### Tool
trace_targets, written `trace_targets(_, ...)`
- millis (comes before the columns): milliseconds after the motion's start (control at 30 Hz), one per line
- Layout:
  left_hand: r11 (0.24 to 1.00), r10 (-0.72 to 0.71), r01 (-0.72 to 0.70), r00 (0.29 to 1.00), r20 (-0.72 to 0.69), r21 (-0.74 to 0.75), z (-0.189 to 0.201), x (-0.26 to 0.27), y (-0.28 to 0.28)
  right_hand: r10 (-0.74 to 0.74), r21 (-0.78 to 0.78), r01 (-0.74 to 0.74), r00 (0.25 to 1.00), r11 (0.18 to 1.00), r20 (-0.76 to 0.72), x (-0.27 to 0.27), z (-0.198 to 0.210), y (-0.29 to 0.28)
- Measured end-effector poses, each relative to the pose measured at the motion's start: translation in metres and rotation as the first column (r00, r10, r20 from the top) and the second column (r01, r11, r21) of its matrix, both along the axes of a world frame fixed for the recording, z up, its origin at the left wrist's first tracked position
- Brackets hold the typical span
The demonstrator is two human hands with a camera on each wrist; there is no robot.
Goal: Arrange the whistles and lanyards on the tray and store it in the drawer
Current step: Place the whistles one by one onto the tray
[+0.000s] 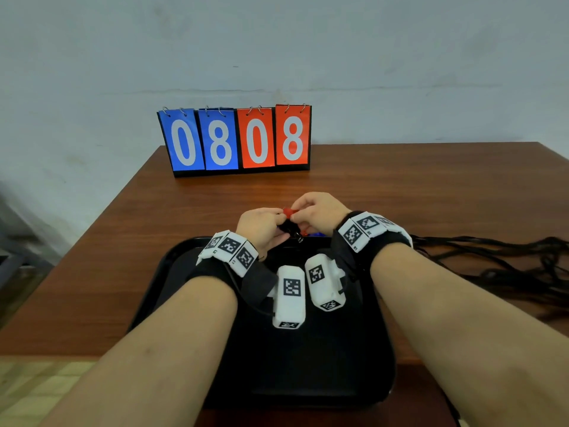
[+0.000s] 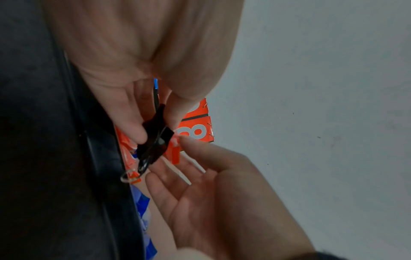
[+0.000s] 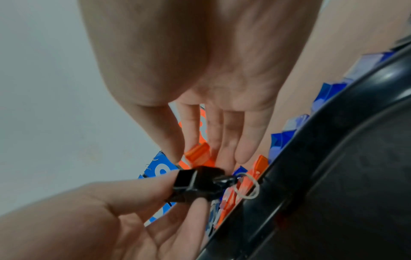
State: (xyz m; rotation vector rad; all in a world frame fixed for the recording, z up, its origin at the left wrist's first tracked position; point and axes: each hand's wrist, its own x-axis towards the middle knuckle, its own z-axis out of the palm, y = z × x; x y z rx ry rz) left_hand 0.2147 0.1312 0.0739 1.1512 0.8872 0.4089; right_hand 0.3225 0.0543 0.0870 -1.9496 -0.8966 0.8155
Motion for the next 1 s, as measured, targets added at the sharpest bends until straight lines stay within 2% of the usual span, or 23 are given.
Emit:
trace_targets(300, 0.996, -0.029, 0.033, 0.998, -0.052, 0.079, 0.011, -0.015, -0.003, -0.138, 0.052, 0.146, 0.981, 0.988, -0.133, -0.014, 0.012, -0.008)
trace_targets(400, 0.993, 0.046, -0.040, 0.998, -0.052, 0.108, 0.020, -0.031, 0.004, -0.165, 0.038, 0.168, 0.983, 0.985, -0.075, -0.022, 0.019, -0.008)
trace_targets(567, 0.980, 0.133, -0.121, 0.989, -0.068, 0.159, 0.025, -0.074, 0.021, -0.139, 0.045, 0.142, 0.988, 0.989, -0.073, -0.044, 0.028, -0.015)
trace_targets(733, 0.942, 0.308, -0.290, 0.947, -0.088, 0.171, 0.023, -0.115, 0.029, -0.065, 0.040, 0.067, 0.996, 0.997, -0.059, -0.071, 0.034, -0.018)
trace_targets(867, 0.935, 0.311, -0.270, 0.936, -0.167, 0.229, 0.017, -0.135, 0.033, -0.030, 0.036, 0.032, 0.997, 0.999, -0.065, -0.087, 0.038, -0.017)
trace_targets(1000, 0.934, 0.287, -0.257, 0.953, -0.096, 0.248, 0.017, -0.142, 0.035, -0.019, 0.020, 0.021, 0.998, 1.000, -0.066, -0.095, 0.040, -0.014)
